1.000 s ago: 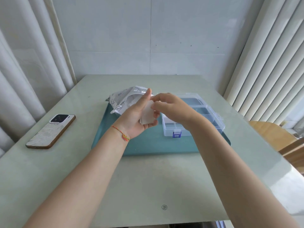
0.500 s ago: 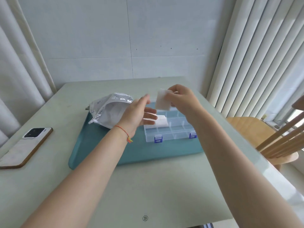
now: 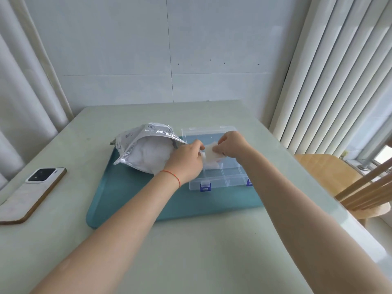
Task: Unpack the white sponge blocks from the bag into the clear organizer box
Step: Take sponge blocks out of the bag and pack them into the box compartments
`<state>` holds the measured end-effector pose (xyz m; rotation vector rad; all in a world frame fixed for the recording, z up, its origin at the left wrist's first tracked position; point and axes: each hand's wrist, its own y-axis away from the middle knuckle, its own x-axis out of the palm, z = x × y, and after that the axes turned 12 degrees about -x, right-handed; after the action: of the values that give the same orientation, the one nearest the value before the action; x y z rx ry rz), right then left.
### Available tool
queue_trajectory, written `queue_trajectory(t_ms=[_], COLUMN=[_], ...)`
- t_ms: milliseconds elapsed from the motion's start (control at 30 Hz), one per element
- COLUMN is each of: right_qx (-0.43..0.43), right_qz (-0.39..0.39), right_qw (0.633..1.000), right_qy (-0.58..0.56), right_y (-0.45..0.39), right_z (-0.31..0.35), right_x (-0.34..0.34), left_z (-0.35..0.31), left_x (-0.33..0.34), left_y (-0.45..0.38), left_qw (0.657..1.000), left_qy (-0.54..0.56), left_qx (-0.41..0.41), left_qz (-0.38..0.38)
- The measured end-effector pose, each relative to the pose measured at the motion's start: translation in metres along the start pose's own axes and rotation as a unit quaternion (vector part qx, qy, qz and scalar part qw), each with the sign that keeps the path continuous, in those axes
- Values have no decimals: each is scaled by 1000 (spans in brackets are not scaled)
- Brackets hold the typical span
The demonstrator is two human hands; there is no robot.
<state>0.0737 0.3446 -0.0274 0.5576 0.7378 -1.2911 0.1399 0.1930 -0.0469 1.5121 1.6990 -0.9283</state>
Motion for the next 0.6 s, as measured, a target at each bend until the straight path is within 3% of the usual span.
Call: queue_trajectory(t_ms=[200, 367, 600], right_qx=[5, 17, -13], right_qz=[-4, 57, 104], right_qw=[999, 993, 974], right_qy=[-44, 98, 201], right_y=[-5, -10, -6], right_z=[3, 5, 7], right_x=[1, 12, 12], left_z=[0, 3, 4], left_x=[9, 12, 14], left_y=[4, 6, 6], left_qw=[997, 998, 995], left_qy=[-36, -46, -86], left_qx=[25, 28, 44], left_qz=[-58, -36, -18])
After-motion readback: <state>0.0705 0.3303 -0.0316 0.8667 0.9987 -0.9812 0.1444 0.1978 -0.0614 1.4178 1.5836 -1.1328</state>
